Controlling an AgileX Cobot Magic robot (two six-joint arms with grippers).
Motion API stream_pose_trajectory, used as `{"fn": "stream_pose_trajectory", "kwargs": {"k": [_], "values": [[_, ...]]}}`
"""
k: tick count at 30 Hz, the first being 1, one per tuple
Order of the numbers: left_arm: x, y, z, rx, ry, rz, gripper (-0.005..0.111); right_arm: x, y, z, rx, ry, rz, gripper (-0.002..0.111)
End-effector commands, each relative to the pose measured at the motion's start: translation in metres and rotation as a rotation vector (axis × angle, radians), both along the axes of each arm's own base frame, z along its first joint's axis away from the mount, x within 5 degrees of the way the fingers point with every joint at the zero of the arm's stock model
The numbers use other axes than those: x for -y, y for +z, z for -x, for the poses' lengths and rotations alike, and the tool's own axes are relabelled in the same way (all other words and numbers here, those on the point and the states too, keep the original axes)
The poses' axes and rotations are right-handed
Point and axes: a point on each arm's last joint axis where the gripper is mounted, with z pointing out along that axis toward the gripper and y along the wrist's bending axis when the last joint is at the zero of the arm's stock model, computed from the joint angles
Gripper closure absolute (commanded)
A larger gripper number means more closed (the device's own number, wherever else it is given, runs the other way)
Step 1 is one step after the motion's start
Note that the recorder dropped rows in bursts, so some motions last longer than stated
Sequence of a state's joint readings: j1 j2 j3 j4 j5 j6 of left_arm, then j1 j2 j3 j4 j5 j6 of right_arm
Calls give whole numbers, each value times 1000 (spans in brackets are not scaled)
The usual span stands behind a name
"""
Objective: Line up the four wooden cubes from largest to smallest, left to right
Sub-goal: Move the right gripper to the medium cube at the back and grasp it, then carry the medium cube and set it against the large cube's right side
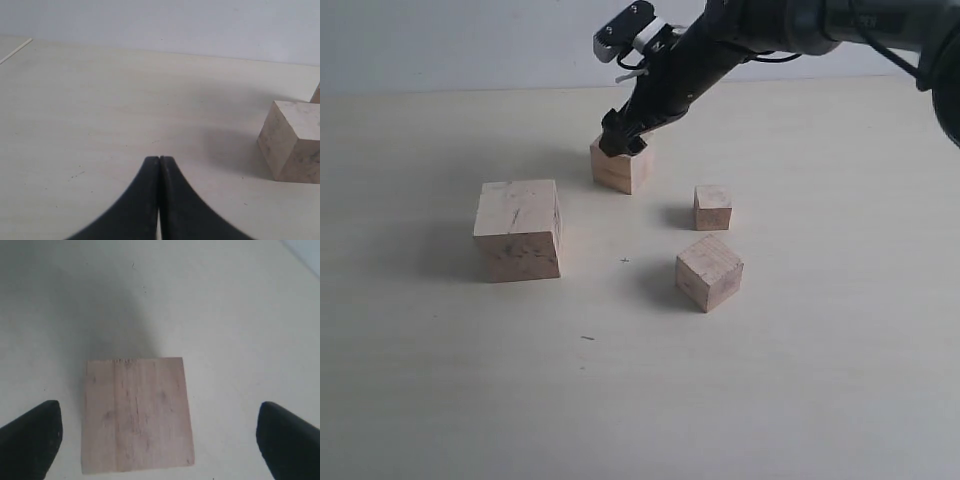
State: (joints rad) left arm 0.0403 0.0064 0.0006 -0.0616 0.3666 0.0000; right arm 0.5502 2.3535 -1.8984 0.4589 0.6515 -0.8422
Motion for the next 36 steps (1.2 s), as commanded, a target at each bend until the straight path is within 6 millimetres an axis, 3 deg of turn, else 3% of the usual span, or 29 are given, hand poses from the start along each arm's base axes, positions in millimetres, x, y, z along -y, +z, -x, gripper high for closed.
{"fn": "stream_pose_trajectory", "kwargs": {"k": [1,13,18,20,23,29,36], "values": [[0,1,0,17,-2,-3,107,-5,-1,-8,11,-2,-30,7],[0,1,0,17,-2,-3,107,-9,-36,-11,-55,20,-3,7],[0,1,0,17,-2,-3,107,-8,-41,-9,-77,32,14,9],[0,1,0,17,-2,-3,107,-8,-41,-9,-82,31,14,19],[0,1,0,17,-2,-3,107,-8,-37,-9,-90,5,1,44],[0,1,0,17,-2,-3,107,-1,-18,-6,-53,60,90,109],[0,1,0,17,-2,-3,107,7,19,7,-133,106,88,108]]}}
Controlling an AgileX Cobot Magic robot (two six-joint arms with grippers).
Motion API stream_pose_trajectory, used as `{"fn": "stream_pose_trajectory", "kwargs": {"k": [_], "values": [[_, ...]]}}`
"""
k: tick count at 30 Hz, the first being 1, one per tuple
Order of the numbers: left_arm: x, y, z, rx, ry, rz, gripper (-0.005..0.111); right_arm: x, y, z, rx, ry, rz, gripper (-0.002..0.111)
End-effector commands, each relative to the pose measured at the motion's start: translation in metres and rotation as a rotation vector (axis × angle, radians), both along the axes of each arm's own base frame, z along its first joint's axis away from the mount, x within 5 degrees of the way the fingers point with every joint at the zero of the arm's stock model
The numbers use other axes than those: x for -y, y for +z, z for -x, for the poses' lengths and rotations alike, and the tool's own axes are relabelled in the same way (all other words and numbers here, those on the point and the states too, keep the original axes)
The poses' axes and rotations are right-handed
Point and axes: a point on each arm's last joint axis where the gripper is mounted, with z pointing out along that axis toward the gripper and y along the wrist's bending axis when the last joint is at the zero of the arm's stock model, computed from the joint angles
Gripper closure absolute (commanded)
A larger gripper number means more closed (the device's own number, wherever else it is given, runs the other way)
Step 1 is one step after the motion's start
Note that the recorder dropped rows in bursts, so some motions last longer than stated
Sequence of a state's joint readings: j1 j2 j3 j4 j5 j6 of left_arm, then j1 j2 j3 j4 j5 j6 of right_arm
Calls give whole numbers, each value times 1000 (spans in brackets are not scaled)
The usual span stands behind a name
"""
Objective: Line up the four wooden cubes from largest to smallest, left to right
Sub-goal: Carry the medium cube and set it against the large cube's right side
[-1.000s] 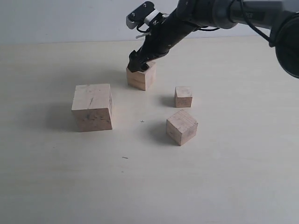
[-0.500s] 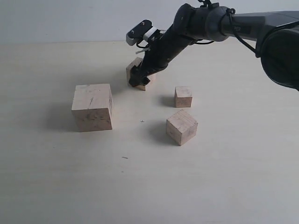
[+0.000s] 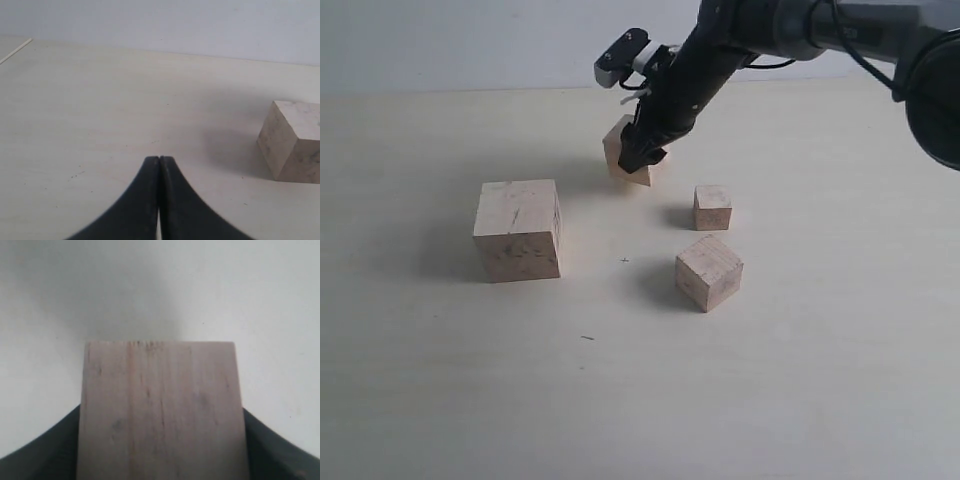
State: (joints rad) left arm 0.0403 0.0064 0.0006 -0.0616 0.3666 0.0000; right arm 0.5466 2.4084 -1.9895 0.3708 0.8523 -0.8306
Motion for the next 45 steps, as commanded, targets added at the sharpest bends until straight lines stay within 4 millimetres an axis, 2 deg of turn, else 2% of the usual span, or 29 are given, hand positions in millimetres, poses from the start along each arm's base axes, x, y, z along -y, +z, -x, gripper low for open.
{"fn": "stream_pose_trajectory", "kwargs": {"k": [1,4,7,14,20,28,30,35,40,45], "values": [[0,1,0,17,-2,-3,107,6,35,7,-42,21,-32,108],[0,1,0,17,-2,-3,107,8,40,16,-84,113,-9,108],[0,1,0,17,-2,-3,107,7,33,27,-141,231,-20,108],[0,1,0,17,-2,-3,107,12,14,41,-218,328,-2,108],[0,1,0,17,-2,-3,107,4,19,49,-233,442,-102,108],[0,1,0,17,-2,-3,107,-20,13,67,-200,525,-46,108],[0,1,0,17,-2,-3,107,-20,11,66,-194,495,-2,108],[0,1,0,17,-2,-3,107,-24,13,65,-172,454,-23,108],[0,1,0,17,-2,-3,107,-25,-10,62,-173,480,-4,108],[0,1,0,17,-2,-3,107,-29,-13,64,-188,491,-32,108]]}}
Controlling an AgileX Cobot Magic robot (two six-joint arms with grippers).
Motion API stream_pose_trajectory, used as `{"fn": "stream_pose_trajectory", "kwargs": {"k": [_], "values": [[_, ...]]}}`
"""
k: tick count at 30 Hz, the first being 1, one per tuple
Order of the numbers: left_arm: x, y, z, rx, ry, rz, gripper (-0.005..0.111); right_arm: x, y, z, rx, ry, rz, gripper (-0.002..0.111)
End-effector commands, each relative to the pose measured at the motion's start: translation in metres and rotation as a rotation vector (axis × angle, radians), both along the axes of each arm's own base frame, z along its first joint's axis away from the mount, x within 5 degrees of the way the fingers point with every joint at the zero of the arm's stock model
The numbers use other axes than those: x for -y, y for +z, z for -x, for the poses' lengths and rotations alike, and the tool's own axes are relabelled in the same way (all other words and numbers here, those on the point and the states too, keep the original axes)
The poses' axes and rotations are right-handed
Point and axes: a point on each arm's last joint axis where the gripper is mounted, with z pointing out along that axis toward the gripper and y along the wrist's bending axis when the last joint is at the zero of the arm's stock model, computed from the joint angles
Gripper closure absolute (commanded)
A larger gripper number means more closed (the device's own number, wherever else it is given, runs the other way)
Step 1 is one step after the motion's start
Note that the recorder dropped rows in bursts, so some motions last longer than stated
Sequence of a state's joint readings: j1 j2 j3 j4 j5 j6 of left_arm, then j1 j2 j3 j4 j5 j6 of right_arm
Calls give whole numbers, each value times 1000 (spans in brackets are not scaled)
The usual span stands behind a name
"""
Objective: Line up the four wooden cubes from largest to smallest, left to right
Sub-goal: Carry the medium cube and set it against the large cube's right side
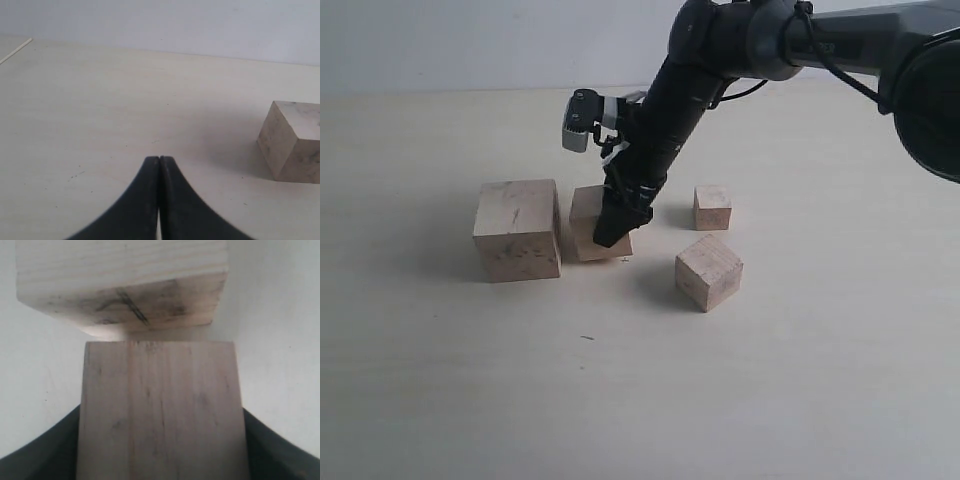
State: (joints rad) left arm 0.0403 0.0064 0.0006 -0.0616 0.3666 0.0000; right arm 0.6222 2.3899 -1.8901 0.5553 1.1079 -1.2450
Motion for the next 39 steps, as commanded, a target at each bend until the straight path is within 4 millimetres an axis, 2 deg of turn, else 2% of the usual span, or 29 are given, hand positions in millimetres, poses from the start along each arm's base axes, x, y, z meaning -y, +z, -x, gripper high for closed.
{"fn": "stream_pose_trajectory", "kwargs": {"k": [1,5,11,14,18,22,32,39], "values": [[0,1,0,17,-2,-3,107,-4,2,3,-19,-2,-24,108],[0,1,0,17,-2,-3,107,-9,14,11,-93,-42,-52,108],[0,1,0,17,-2,-3,107,-9,67,18,-24,-59,-113,108],[0,1,0,17,-2,-3,107,-1,77,21,2,-78,-111,108],[0,1,0,17,-2,-3,107,20,63,26,132,-139,-43,108],[0,1,0,17,-2,-3,107,29,52,37,202,-135,-98,108],[0,1,0,17,-2,-3,107,25,0,35,186,-66,-83,108],[0,1,0,17,-2,-3,107,16,-13,33,199,-19,-188,108]]}}
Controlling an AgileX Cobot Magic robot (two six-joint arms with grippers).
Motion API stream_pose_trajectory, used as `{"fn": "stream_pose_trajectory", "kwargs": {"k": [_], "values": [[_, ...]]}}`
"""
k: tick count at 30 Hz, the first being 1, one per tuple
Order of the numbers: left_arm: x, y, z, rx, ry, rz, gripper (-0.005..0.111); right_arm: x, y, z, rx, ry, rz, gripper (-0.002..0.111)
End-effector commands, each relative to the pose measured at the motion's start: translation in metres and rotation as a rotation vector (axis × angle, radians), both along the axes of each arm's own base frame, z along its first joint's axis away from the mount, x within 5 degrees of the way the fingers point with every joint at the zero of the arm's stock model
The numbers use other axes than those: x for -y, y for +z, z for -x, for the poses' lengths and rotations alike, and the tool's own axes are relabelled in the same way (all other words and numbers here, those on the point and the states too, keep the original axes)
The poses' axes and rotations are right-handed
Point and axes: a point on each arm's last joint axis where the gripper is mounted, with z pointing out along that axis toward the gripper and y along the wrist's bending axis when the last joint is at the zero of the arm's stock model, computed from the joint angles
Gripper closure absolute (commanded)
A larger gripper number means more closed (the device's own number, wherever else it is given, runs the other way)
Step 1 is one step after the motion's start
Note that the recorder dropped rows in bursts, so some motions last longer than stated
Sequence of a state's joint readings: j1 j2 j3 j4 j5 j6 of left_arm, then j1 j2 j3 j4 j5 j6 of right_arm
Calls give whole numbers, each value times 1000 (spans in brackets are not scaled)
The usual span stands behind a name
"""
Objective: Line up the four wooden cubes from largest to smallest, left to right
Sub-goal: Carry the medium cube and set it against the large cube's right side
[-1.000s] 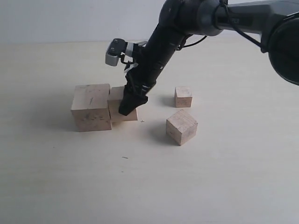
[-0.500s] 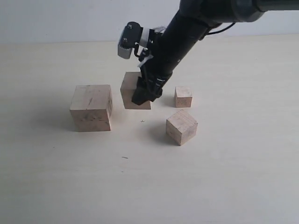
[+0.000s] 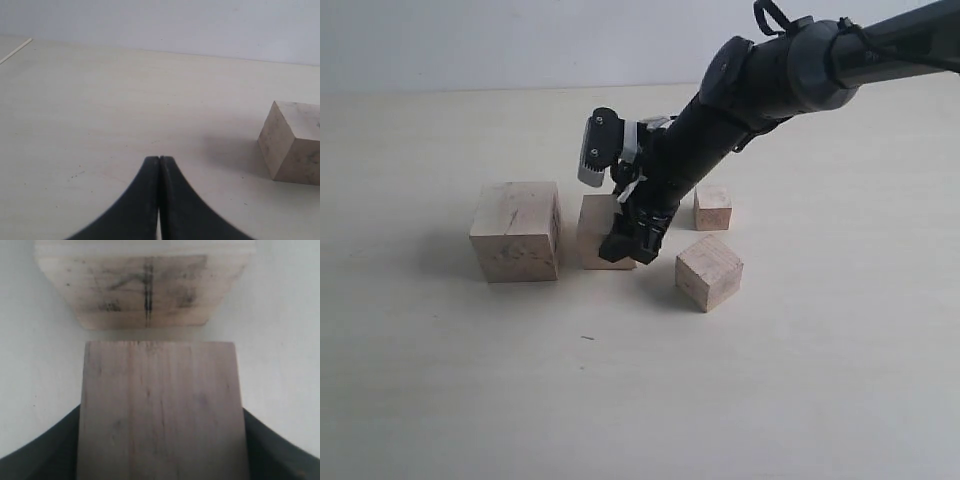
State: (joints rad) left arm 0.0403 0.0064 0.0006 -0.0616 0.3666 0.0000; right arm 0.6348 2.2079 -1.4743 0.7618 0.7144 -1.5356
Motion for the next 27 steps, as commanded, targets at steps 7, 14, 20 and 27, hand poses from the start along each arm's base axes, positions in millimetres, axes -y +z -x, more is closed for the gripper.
{"fn": "stream_pose_trajectory", "kwargs": {"k": [7,14,20,27], "values": [[0,1,0,17,-2,-3,107,-12,-14,-5,-12,90,-73,108],[0,1,0,17,-2,-3,107,-19,-16,-11,-25,121,-85,108],[0,1,0,17,-2,-3,107,-18,-24,-11,-36,125,-74,108],[0,1,0,17,-2,-3,107,-17,-24,-3,-109,185,-68,71]]}}
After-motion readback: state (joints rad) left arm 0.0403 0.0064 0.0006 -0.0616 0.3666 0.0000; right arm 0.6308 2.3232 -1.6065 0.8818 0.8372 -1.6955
